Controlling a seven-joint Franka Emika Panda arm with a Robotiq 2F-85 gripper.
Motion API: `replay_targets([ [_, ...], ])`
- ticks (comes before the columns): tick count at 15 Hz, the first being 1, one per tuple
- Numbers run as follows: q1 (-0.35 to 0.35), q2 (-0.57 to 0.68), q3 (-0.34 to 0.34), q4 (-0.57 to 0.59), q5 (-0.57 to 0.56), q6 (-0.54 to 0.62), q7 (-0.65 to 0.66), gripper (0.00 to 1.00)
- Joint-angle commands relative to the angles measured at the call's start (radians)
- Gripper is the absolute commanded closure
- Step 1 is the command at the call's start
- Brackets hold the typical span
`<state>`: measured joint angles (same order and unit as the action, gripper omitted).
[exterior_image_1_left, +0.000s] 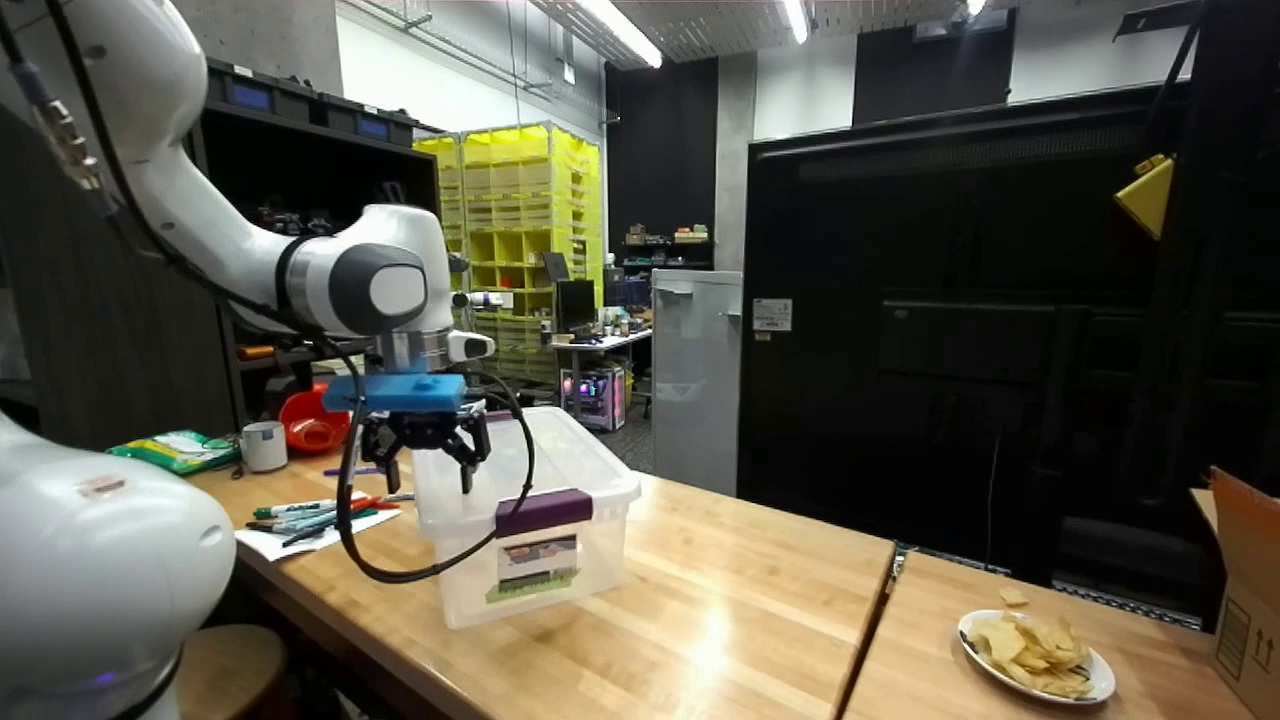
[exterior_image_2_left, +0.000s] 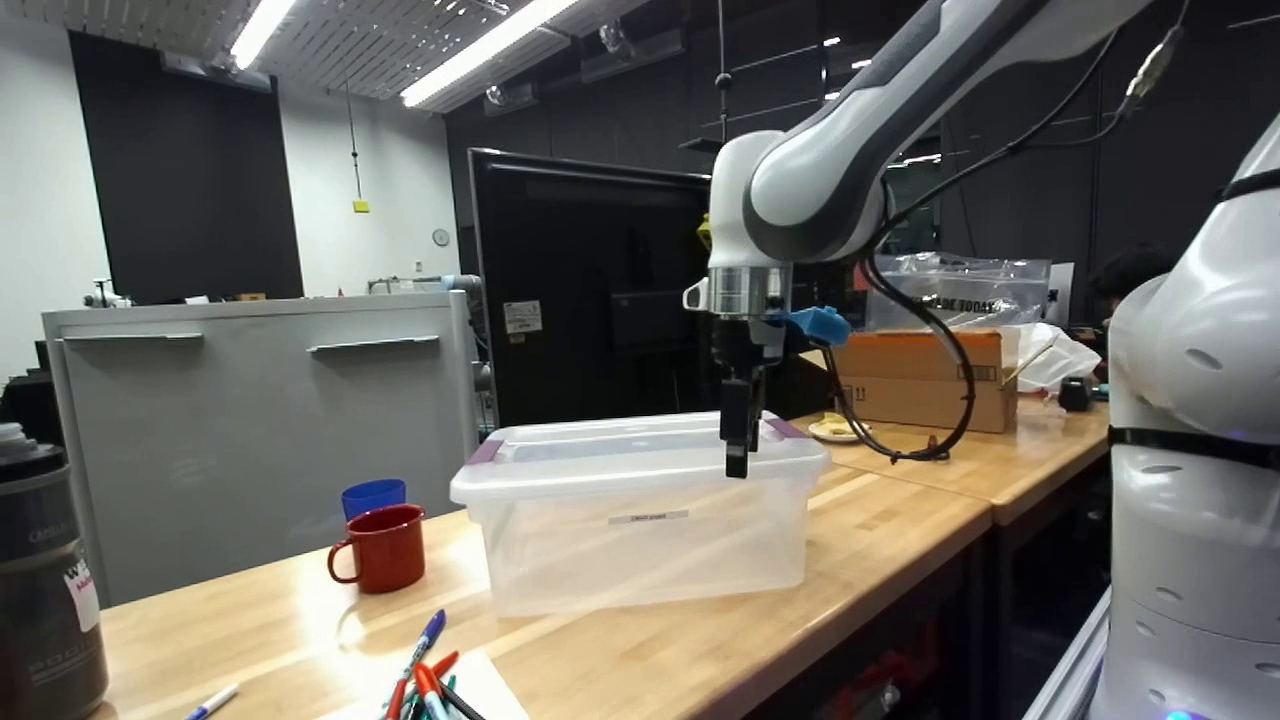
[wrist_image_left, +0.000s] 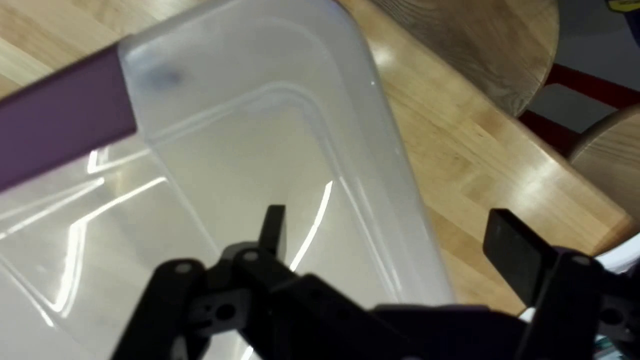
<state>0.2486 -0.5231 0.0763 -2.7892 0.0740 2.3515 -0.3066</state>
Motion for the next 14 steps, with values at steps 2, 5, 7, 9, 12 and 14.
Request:
replay_targets([
  [2, 0.193, -0.048, 0.042, 0.005, 0.135, -0.002, -0.021, 0.0],
  [5, 0.343, -0.179, 0.056, -0.068, 0.308, 0.028, -0.039, 0.0],
  [7, 0.405, -0.16, 0.083, 0.012, 0.366, 0.002, 0.007, 0.0],
  [9, 0.455, -0.187, 0.092, -0.003, 0.419, 0.042, 0.039, 0.0],
  [12, 0.422, -0.153, 0.153, 0.017, 0.569, 0.096, 0.047, 0.0],
  [14, 0.368, -0.105, 0.212, 0.015, 0.674, 0.168, 0.056, 0.0],
])
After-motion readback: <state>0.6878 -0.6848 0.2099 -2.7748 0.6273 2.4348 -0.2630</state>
